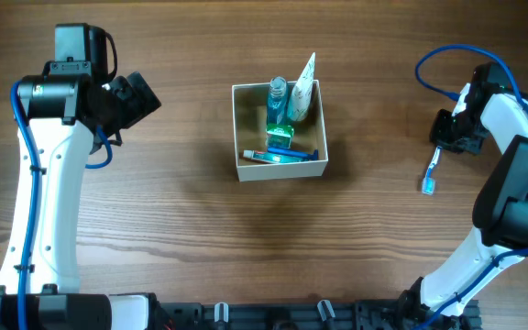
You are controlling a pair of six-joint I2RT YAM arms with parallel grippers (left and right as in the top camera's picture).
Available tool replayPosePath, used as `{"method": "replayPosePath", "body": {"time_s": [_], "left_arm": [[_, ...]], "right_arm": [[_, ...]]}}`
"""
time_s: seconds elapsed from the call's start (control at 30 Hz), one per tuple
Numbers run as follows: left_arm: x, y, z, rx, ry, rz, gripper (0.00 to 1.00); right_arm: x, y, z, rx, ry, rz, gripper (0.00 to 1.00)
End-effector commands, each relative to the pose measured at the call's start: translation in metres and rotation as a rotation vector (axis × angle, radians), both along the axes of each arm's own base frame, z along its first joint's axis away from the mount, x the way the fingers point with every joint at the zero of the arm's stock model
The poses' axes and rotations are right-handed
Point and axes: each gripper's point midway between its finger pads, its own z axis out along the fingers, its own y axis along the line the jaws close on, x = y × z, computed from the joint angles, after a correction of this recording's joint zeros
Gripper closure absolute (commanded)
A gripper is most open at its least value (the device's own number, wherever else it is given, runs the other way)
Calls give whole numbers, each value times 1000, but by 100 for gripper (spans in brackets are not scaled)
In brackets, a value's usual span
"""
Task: Pack container
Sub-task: 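Grasp the blue-white toothbrush with the right gripper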
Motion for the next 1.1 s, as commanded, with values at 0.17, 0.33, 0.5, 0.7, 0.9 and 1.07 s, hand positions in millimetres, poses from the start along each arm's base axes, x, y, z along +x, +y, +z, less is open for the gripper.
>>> {"method": "replayPosePath", "body": {"time_s": [0.17, 0.33, 0.5, 0.7, 0.9, 1.07], "left_arm": [[-1, -2, 5, -18, -13, 0, 0], [-1, -2, 5, -18, -13, 0, 0], [-1, -2, 5, -18, -12, -1, 0], [-1, -2, 4, -18, -9, 0, 0], [-1, -2, 4, -18, -9, 0, 0], [-1, -2, 4, -18, -9, 0, 0]], "right_arm": [[-8, 2, -21, 16, 55, 1, 96], [-6, 4, -20, 26, 44, -14, 96], [3, 8, -4, 47, -8, -17, 96], [34, 34, 74, 84, -256, 118, 96], [46, 88, 166, 58, -508, 395, 96], [36, 178, 223, 28, -687, 858, 96]]}}
